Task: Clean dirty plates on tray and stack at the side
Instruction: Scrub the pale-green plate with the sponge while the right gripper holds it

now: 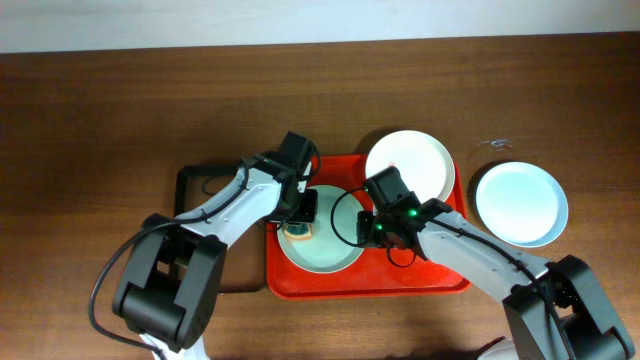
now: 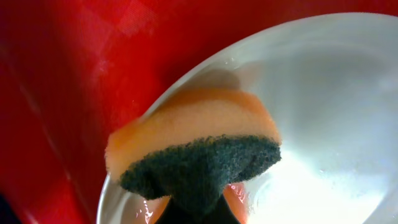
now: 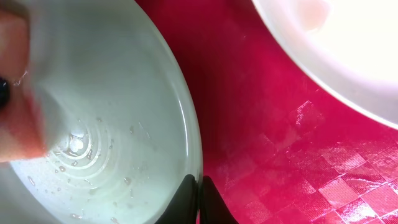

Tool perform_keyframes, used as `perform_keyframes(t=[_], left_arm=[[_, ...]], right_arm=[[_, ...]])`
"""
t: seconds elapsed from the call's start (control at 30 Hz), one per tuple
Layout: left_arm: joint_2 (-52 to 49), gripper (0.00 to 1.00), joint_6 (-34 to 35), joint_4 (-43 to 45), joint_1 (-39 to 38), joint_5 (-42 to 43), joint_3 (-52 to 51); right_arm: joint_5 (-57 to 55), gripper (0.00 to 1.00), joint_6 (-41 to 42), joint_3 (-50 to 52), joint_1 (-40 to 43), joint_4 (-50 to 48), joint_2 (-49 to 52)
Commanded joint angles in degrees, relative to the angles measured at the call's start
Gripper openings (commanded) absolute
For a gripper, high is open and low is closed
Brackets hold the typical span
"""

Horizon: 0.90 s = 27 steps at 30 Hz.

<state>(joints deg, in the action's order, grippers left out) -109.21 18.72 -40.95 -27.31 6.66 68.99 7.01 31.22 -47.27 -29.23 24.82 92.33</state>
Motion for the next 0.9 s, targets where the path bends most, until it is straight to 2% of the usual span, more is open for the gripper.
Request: perform_keyframes(t=[0.0,0.1,0.17,0.2,0.27,0.47,0.7,0.73,0.87], left_arm=[[-3.1,0.0,0.24,-1.01,0.02,4.96,0.74],[-2.23,0.0,-5.42,-1.44,1.51,17.16,3.41],[0.83,0.0,-5.6,-1.66,3.15,19.04,5.9],[2.67,0.0,-5.55,-1.64,4.02,17.66,6.54],[5.66,0.0,-5.55,-2.4,4.33,12.15,6.6],[4.17,0.0,-4.81,-4.98,0.76,3.48,2.36],[4.17,0.0,-2.4,-5.77,0.2,3.04,-1.64],[4.15,0.0,-1.33,-5.68,0.2,0.48,-2.16],[4.02,0.0,-1.16,-0.09,0.0,-0.42,-6.25]], right_arm=[[0.52,0.04,-1.03,-0.52,-0.13,0.02,0.31],[0.5,0.04,-1.03,-0.52,-0.11,0.04,0.31],[0.52,0.04,-1.05,-0.52,-0.13,0.09,0.31],[0.68,0.04,-1.7,-0.52,-0.13,0.24,0.31],[5.01,0.04,-9.46,-0.52,-0.11,-0.17,0.31],[5.03,0.04,-9.57,-0.52,-0.11,-0.24,0.31],[4.37,0.04,-8.02,-0.52,-0.11,-1.57,0.31],[4.37,0.04,-8.04,-0.52,-0.11,-1.68,0.31],[4.39,0.04,-7.82,-0.52,-0.11,-1.46,0.31]])
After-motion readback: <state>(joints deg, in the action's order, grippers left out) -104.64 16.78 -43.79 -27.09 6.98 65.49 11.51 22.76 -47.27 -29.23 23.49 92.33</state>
